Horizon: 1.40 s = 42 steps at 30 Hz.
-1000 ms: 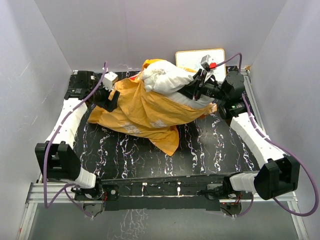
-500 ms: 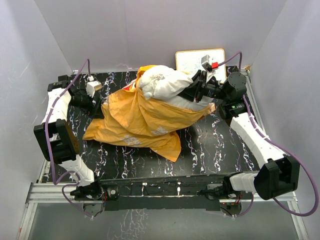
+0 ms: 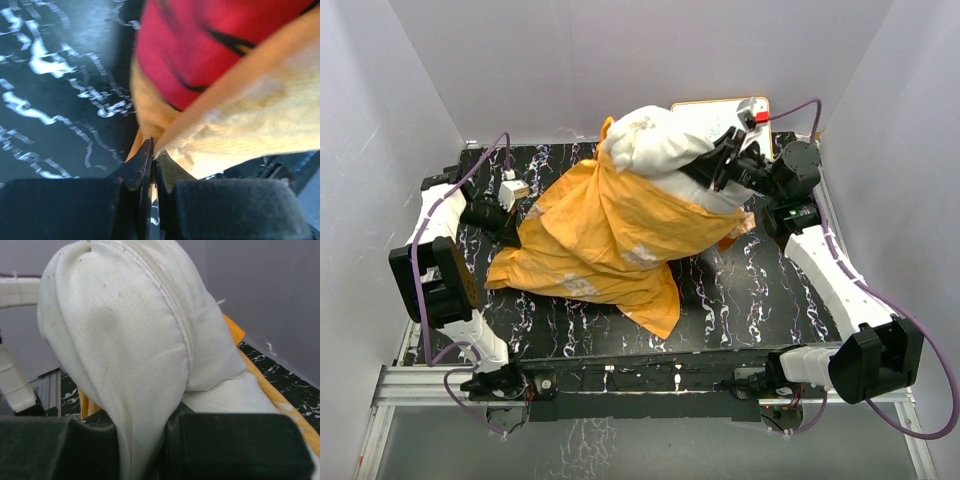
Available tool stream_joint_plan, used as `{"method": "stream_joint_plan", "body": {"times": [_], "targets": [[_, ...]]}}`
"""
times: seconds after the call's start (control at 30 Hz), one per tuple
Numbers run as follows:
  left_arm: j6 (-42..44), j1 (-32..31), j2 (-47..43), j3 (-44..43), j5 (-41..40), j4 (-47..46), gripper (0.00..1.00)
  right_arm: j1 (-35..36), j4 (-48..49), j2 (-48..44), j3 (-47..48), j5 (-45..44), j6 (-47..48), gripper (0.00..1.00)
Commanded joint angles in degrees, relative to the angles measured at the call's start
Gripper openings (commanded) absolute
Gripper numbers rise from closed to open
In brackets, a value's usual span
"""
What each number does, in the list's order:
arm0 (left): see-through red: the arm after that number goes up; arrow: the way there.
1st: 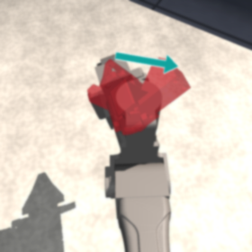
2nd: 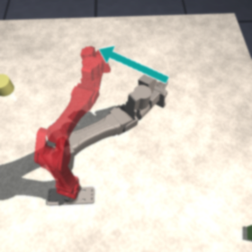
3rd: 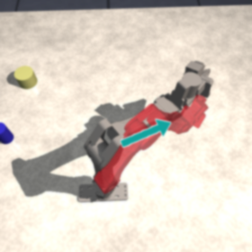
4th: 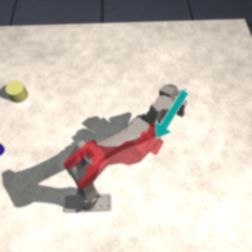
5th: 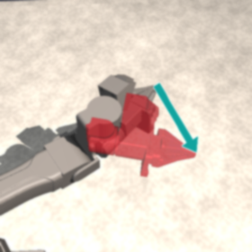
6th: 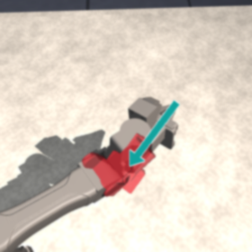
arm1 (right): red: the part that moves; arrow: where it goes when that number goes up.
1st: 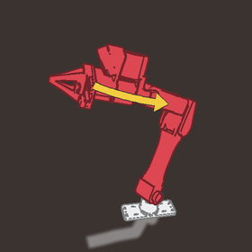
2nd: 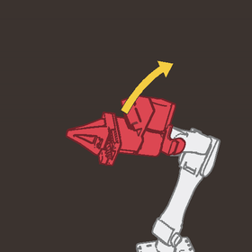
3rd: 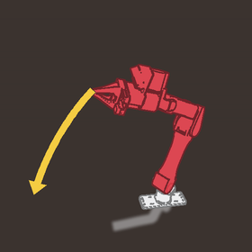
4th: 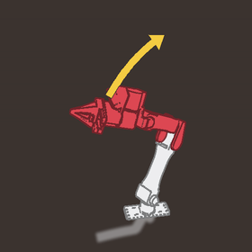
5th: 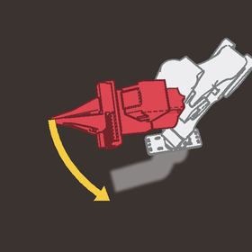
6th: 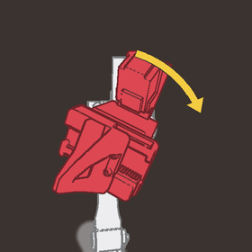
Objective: Remove the pillowcase from the pillow
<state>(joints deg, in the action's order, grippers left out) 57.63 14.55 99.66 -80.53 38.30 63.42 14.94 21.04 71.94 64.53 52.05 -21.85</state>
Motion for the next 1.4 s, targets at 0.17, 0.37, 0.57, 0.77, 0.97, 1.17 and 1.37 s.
{"method": "stream_joint_plan", "body": {"times": [0.17,0.37,0.57,0.77,0.97,1.17,1.37], "targets": [[-5.8,8.0,-5.3,-3.0,-8.4,-13.0,0.00,-11.9,9.4,-1.3,0.8,-25.9,-16.4,0.08],[-4.1,12.3,-5.4,-3.0,-11.9,-15.4,0.00,-18.6,11.6,-2.8,-2.7,-33.5,-19.8,0.08],[-3.2,17.6,-3.8,-3.7,-15.1,-19.7,0.00,-23.0,8.4,-5.7,-3.9,-40.3,-18.5,0.08],[-7.8,18.7,-4.4,-3.4,-16.0,-27.5,0.00,-23.5,6.0,-5.3,-3.0,-40.6,-19.0,0.08],[-13.4,9.8,-8.3,-8.3,-5.8,-17.9,0.70,-13.4,-1.0,-3.0,-0.2,-46.7,-14.4,0.08],[-11.5,-11.2,-18.9,-0.8,-4.2,-8.8,0.90,-1.9,-4.4,-1.2,-0.3,-55.4,-10.7,0.08],[-14.6,-21.4,-23.6,12.6,-9.0,-9.6,0.97,4.0,-9.1,-1.6,-1.2,-62.3,-8.7,0.08]]}}
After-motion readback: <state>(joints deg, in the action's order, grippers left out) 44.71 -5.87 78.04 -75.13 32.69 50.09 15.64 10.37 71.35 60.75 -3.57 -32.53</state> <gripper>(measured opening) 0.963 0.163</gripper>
